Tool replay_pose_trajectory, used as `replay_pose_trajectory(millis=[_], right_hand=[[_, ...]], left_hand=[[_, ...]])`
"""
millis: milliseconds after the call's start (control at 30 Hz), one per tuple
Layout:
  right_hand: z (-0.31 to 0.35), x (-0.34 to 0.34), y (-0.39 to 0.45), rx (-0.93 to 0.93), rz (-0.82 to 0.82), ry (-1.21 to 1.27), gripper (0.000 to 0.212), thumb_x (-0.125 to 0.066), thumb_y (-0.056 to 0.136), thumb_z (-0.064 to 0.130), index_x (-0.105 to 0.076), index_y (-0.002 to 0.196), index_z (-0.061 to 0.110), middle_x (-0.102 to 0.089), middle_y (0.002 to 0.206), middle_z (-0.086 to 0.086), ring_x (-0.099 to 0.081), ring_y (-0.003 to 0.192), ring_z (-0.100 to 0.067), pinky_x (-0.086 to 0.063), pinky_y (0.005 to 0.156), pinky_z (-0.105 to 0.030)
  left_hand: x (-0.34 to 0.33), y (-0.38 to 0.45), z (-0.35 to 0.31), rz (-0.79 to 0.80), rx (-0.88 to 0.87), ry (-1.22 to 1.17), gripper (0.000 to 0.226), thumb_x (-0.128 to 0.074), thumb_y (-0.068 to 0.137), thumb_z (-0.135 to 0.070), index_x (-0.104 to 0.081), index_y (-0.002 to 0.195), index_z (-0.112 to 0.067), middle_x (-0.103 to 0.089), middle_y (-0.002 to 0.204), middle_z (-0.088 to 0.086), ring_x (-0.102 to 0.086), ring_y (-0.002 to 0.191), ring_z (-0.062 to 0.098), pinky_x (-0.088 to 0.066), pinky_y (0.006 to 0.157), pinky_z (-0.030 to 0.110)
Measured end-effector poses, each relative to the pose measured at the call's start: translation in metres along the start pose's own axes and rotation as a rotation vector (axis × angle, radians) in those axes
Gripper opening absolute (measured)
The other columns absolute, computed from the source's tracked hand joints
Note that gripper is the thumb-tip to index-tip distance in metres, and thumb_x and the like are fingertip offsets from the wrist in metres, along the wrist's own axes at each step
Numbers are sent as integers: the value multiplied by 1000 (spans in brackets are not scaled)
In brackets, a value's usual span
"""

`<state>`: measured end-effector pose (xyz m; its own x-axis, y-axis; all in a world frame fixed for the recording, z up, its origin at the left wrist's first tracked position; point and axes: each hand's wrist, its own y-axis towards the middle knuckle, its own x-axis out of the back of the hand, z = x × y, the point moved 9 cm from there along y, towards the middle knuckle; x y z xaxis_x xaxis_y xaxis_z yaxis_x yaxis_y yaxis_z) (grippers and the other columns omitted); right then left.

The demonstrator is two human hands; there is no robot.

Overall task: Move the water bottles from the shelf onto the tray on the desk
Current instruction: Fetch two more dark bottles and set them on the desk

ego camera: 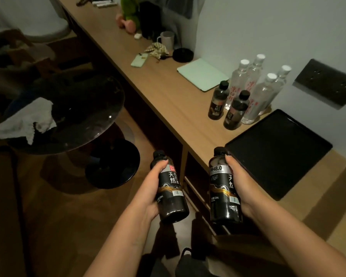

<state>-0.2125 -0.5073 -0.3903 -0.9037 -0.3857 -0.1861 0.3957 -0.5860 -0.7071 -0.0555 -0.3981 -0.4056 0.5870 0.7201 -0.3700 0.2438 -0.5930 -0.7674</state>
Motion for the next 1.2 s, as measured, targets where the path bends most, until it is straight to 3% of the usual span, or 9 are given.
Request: replay_pose_trajectory(millis=[267, 367, 433, 567, 633, 767, 867, 967, 1200], right_hand=[[60, 7, 60, 65, -151, 97, 76, -64, 61, 64, -54, 117, 14, -64, 108, -22, -64, 89, -37, -51, 82, -43], [84, 11, 76, 118, -270, 54, 55, -63, 72, 55, -54, 112, 17, -65, 106, -19, -66, 89, -34, -54, 73, -37], [98, 14, 88, 155, -340, 57, 41, -59, 81, 51, -54, 108, 20, -65, 103, -13, -65, 90, -30, -51, 71, -35], [124, 25, 107, 243, -530, 47, 44, -61, 80, 52, -55, 113, 23, -66, 104, -2, -63, 95, -20, -49, 82, -38], [134, 37, 110, 261, -633, 56, 43, -66, 78, 48, -52, 111, 23, -63, 103, 1, -61, 93, -16, -48, 77, -33], [147, 40, 116, 292, -636, -96, 43, -75, 76, 29, -45, 107, 21, -57, 97, 7, -55, 89, -5, -41, 65, -21], [155, 46, 130, 276, -639, -168, 49, -78, 73, 22, -42, 107, 21, -53, 93, 14, -53, 88, -5, -43, 77, -23], [166, 51, 141, 295, -613, -277, 55, -81, 68, 21, -42, 107, 21, -52, 92, 16, -52, 91, -5, -42, 82, -24], [172, 56, 159, 350, -573, -295, 58, -84, 60, 24, -47, 104, 24, -62, 95, 11, -58, 87, 1, -43, 65, -12]], left_hand=[[-58, 82, -97, 22, -201, 343, 41, -78, 70, -36, -66, 102, -12, -72, 90, 10, -70, 75, 23, -56, 68, 34], [-84, 110, -137, 56, -301, 532, 38, -82, 69, -28, -62, 100, -23, -70, 93, -1, -68, 79, 11, -50, 59, 21], [-102, 127, -160, 106, -367, 704, 50, -86, 63, -28, -60, 106, -25, -67, 96, -9, -64, 84, 4, -49, 65, 20], [-139, 154, -191, 211, -494, 1014, 65, -88, 56, -36, -58, 112, -26, -66, 101, -15, -60, 92, 0, -48, 80, 23], [-164, 168, -194, 293, -513, 1144, 64, -88, 57, -35, -55, 112, -28, -62, 102, -18, -56, 94, -1, -44, 81, 19], [-183, 186, -196, 350, -612, 1245, 62, -90, 55, -25, -58, 108, -28, -65, 99, -17, -60, 98, 3, -48, 87, 24], [-203, 200, -193, 376, -643, 1308, 63, -90, 55, -20, -57, 108, -29, -61, 94, -20, -59, 96, 3, -42, 80, 14], [-215, 209, -189, 386, -631, 1324, 62, -90, 55, -19, -53, 104, -32, -55, 90, -24, -55, 93, 1, -38, 75, 9], [-223, 225, -178, 422, -561, 1277, 57, -86, 58, -10, -58, 101, -35, -63, 93, -21, -58, 92, -6, -44, 64, 7]])
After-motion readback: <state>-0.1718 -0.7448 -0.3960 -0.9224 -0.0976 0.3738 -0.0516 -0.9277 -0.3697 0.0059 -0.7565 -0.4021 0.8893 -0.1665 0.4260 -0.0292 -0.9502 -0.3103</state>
